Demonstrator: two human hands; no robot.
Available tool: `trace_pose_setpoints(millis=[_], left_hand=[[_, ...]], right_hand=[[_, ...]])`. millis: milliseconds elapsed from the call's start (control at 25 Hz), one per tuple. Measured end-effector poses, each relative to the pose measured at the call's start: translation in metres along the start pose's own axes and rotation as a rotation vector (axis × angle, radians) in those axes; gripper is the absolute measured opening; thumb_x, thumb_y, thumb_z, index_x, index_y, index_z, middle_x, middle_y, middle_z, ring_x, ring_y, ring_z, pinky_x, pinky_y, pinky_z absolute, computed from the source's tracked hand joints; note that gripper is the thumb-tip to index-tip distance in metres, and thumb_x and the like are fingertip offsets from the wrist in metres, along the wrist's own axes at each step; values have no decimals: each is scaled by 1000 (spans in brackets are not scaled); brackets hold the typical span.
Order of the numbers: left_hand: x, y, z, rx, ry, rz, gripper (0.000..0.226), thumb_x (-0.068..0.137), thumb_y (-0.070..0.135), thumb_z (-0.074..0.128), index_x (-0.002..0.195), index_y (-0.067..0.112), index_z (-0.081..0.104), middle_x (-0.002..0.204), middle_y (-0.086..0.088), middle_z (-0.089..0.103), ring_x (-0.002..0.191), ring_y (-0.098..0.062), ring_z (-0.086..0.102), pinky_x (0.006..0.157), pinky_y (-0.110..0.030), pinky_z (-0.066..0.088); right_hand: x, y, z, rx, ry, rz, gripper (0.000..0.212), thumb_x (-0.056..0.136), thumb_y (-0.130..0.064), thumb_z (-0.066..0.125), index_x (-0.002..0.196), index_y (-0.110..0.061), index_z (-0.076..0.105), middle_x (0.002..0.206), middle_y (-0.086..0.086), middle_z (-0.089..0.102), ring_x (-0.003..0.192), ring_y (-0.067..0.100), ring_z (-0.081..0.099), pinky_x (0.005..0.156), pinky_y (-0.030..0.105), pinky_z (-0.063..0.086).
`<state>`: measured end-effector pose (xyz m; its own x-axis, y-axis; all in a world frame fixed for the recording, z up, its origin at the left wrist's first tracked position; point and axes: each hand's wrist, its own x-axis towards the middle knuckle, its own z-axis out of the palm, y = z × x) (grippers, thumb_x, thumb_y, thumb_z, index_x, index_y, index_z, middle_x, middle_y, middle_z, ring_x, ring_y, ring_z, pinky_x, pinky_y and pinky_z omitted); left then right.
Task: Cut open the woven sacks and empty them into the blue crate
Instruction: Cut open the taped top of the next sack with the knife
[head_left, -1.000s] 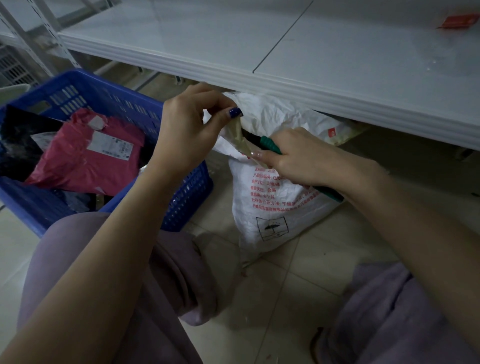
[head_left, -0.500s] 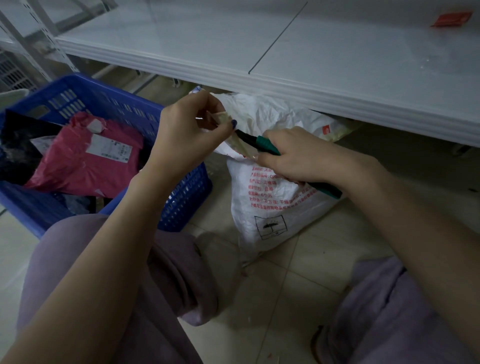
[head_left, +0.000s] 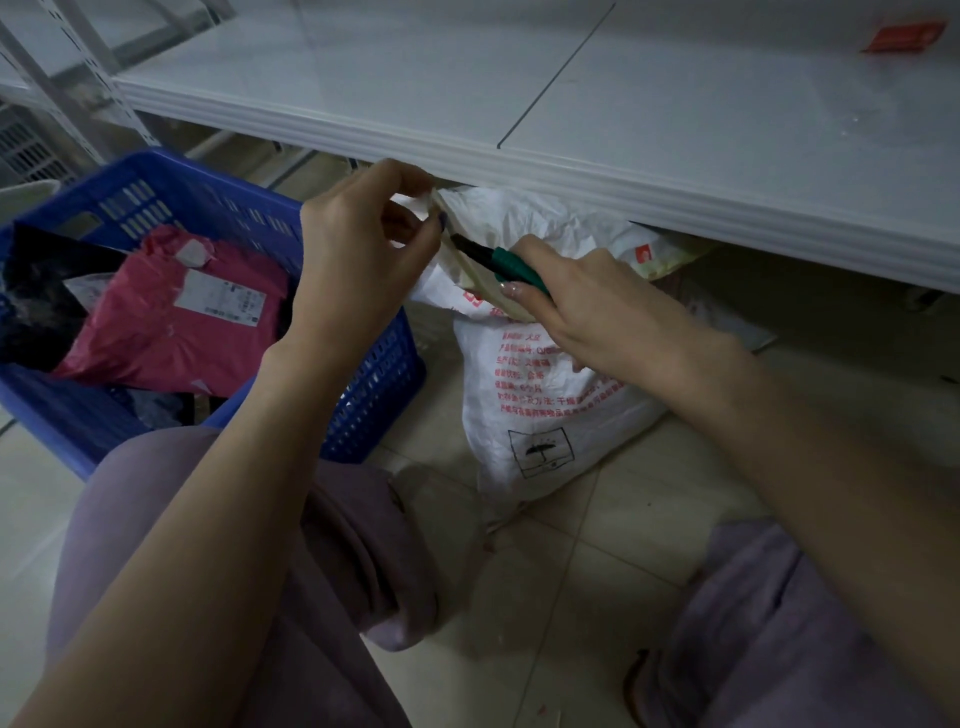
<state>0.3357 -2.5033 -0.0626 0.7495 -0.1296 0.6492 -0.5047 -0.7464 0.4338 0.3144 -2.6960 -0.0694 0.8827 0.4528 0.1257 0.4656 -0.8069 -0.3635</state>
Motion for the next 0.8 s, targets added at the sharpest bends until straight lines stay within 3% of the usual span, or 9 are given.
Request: trace_pose_setpoints(millis=[160,320,480,560,800], left_hand=[[8,-10,3,154,-53,115,21,89,18,55,98,5,69,95,-14,61,69,-13,56,69,-15,46],[10,-10,3,177,-98,178,17,90,14,54,93,2,66,92,-15,60,74,-7,48,69,-3,38],[0,-9,2,201,-94,168,14,88,11,58,84,0,66,83,-14,58,69,-11,47,61,-10,34],[-2,-10,0,200,-82,141,15,88,10,58,81,-1,66,82,-13,58,67,-10,46,60,-6,34],[-5,-10,-3,157,-3,75,15,84,6,57,75,-2,65,73,-13,58,64,-3,38,55,-10,30]], right_hand=[[-1,-4,-3,-177,47,32,33,102,-36,32,120,-10,42,78,7,45,59,25,43,49,31,28],[1,-6,-2,-220,23,80,33,103,-35,31,118,-8,41,78,8,43,54,23,36,45,30,20],[3,-14,4,-200,-54,88,33,103,-35,32,121,-9,40,78,7,40,61,24,38,50,32,25],[4,-16,5,-205,-64,96,33,103,-35,32,122,-9,39,79,7,40,67,26,39,55,33,27],[-2,-13,-4,-358,-2,77,34,103,-36,30,128,-14,37,82,10,44,67,28,40,59,35,29]])
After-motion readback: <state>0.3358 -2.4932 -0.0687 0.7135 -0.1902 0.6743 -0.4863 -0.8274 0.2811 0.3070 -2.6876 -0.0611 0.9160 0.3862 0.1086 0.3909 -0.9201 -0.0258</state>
